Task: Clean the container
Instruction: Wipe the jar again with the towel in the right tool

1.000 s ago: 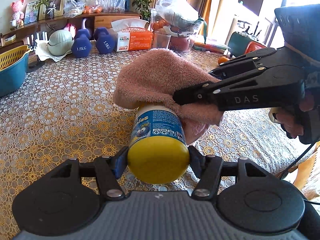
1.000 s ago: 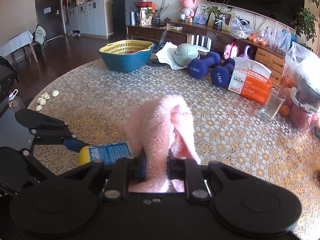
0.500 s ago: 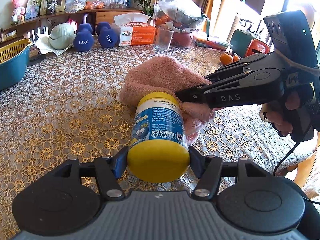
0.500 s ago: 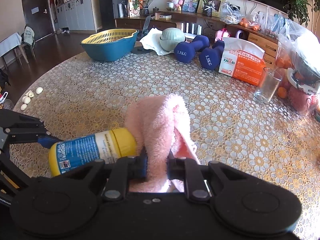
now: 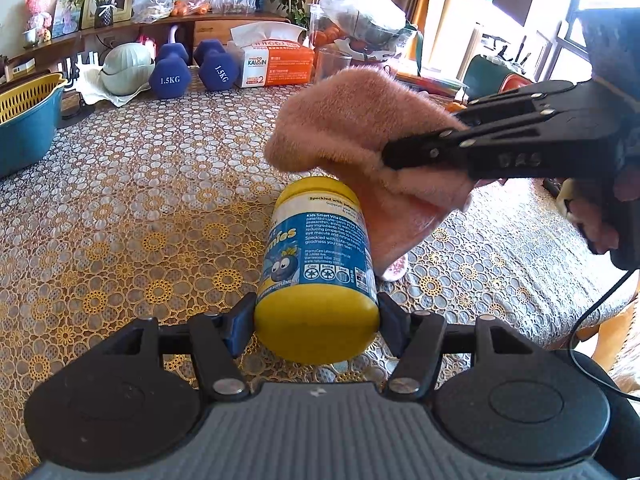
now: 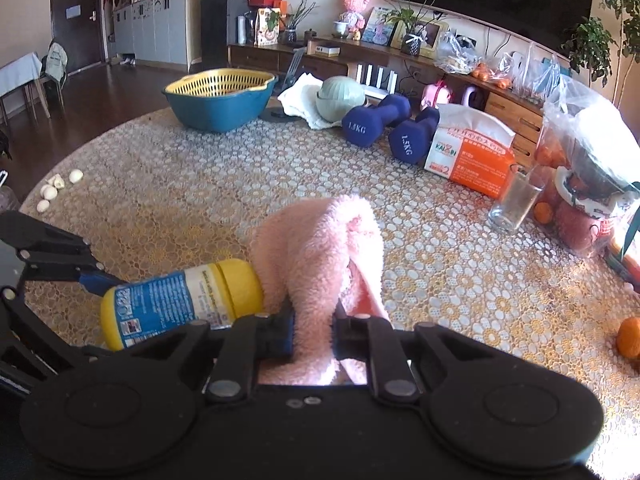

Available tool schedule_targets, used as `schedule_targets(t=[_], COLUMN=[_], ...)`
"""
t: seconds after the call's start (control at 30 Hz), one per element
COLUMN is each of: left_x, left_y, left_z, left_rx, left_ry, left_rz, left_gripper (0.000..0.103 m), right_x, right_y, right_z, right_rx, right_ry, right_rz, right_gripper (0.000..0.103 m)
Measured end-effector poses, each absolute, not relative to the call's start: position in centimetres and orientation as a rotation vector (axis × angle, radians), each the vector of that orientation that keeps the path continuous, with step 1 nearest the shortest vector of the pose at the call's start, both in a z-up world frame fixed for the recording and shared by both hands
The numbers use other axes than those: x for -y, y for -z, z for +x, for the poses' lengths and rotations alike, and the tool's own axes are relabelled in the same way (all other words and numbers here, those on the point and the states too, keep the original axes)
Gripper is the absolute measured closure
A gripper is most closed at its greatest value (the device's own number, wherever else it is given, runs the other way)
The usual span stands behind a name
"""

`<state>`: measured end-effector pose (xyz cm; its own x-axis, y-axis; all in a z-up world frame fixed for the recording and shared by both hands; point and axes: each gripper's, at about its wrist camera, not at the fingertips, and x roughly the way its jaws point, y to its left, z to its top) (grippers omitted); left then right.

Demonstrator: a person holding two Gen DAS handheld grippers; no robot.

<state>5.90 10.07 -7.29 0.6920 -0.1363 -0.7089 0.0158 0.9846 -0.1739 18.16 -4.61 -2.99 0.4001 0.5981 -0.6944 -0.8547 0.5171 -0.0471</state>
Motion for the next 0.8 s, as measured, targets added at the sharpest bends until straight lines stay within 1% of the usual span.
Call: schedule_targets(t=[0.2, 0.33, 0.53, 0.8], left_x=[-9.9, -9.8, -9.8, -9.8], left_y=[7.3, 7.3, 7.2, 7.3], left_z=[5.9, 6.0, 6.0, 5.9], left_rx=[-0.803, -0.804, -0.805, -0.808], left_ry=[0.081, 0.08, 0.08, 0.077], left_rz=[-0.15, -0.147, -0.136, -0.137], left_gripper=[0.041, 0.041, 0.041, 0.041], right_x=[6.6, 6.4, 4.5, 3.5], right_y=[-1.2, -2.3, -0.5, 1.4], right_z=[16.4, 14.2, 11.6, 10.8], right_rx=[-0.597, -0.571, -0.599, -0.636], right_ry=[-1.018, -1.12, -1.224, -1.247], right_rz=[-0.375, -0.397, -0.489, -0.528], right_gripper=[0.088, 0.088, 0.088, 0.087])
